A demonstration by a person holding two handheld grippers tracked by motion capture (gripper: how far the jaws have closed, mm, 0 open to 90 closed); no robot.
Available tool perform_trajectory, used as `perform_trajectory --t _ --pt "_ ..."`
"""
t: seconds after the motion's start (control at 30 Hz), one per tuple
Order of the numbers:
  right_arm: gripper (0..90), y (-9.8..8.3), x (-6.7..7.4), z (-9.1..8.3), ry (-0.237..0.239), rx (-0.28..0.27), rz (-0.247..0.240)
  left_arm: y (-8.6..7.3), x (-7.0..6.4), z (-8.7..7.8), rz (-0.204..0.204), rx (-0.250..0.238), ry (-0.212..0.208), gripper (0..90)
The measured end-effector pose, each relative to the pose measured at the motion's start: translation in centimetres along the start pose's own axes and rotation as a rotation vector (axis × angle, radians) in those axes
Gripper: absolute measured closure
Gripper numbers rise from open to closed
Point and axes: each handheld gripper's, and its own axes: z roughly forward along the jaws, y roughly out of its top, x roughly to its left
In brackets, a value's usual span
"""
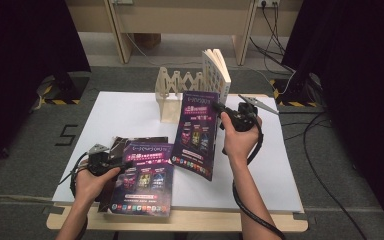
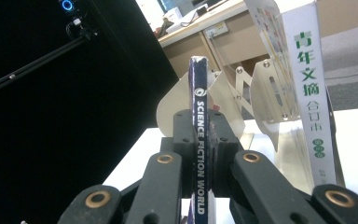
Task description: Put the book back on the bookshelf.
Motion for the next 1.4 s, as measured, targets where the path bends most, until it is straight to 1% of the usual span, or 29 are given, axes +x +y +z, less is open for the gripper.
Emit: perform_trajectory --t 0.2,0.23,0.3,0.37,0.5,0.67,0.73,1.0,1.03,1.13,1.17,1.23,1.4 --pt "84.9 0.3 0.2 0.1 -0.004 -0.021 -0.018 0.0 0.0 -0.1 -0.003 -0.004 0.003 42.3" --pt "84.9 0.4 0.4 0.1 -0.005 -0.021 -0.012 0.0 0.0 -0.1 -0.003 -0.004 0.003 42.3" --pt "84.9 0.5 0.4 0.2 -0.007 -0.028 -0.023 0.0 0.1 -0.1 -0.003 -0.004 0.003 42.3" --pt "84.9 0.6 0.5 0.2 -0.007 -0.031 -0.017 0.0 0.1 -0.1 -0.003 -0.003 0.004 42.3" --pt "84.8 0.9 0.5 0.3 -0.011 -0.046 -0.029 0.0 0.1 -0.1 -0.003 -0.005 0.003 42.3" --pt "84.9 1.1 0.6 0.4 -0.017 -0.052 -0.032 0.0 0.1 -0.1 -0.003 -0.003 0.004 42.3" --pt "84.9 1.2 0.6 0.5 -0.013 -0.053 -0.02 0.1 0.1 -0.1 -0.003 -0.005 0.003 42.3" --pt "84.8 1.5 0.9 0.9 -0.009 -0.062 -0.027 0.1 0.2 -0.3 -0.003 -0.012 0.003 42.3" --pt "84.9 1.6 0.9 0.9 -0.011 -0.065 -0.035 0.2 0.2 -0.4 -0.004 -0.013 0.005 42.3" --pt "84.8 1.7 1.0 1.0 -0.011 -0.067 -0.027 0.1 0.3 -0.3 -0.005 -0.01 0.008 42.3" --pt "84.8 1.8 0.9 1.1 -0.01 -0.071 -0.037 0.1 0.3 -0.3 -0.005 -0.01 0.008 42.3" --pt "84.8 1.9 1.1 1.2 -0.012 -0.07 -0.03 0.1 0.3 -0.3 -0.005 -0.01 0.005 42.3" --pt "84.8 2.3 1.3 1.3 -0.014 -0.088 -0.042 0.1 0.2 -0.3 -0.004 -0.009 0.005 42.4"
